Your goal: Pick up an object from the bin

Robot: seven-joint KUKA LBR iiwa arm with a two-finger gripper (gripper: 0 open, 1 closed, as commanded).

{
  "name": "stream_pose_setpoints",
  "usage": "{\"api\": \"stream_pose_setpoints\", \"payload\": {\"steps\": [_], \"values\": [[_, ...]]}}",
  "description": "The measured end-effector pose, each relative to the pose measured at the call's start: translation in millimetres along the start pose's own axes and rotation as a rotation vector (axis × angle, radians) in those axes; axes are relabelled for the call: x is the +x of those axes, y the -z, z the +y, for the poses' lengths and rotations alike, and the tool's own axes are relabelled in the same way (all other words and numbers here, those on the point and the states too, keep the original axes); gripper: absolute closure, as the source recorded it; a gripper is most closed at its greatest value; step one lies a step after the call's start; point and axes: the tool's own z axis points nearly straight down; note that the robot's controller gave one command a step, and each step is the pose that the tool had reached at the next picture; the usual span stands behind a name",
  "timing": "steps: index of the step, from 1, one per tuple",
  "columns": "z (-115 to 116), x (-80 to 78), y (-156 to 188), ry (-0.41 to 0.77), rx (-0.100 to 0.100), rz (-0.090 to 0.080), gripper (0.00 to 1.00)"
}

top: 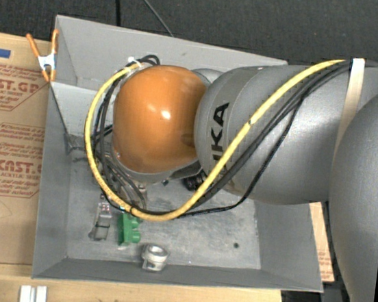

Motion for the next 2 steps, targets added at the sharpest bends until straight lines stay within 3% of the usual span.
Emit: {"api": "stream_pose_setpoints", "payload": {"steps": [1, 2], "values": [[-57, -31.8, -80, 0.302, 0.002, -0.003, 0.00], [-105, -35.3, -144, 0.755, 0.001, -0.003, 0.00]]}}
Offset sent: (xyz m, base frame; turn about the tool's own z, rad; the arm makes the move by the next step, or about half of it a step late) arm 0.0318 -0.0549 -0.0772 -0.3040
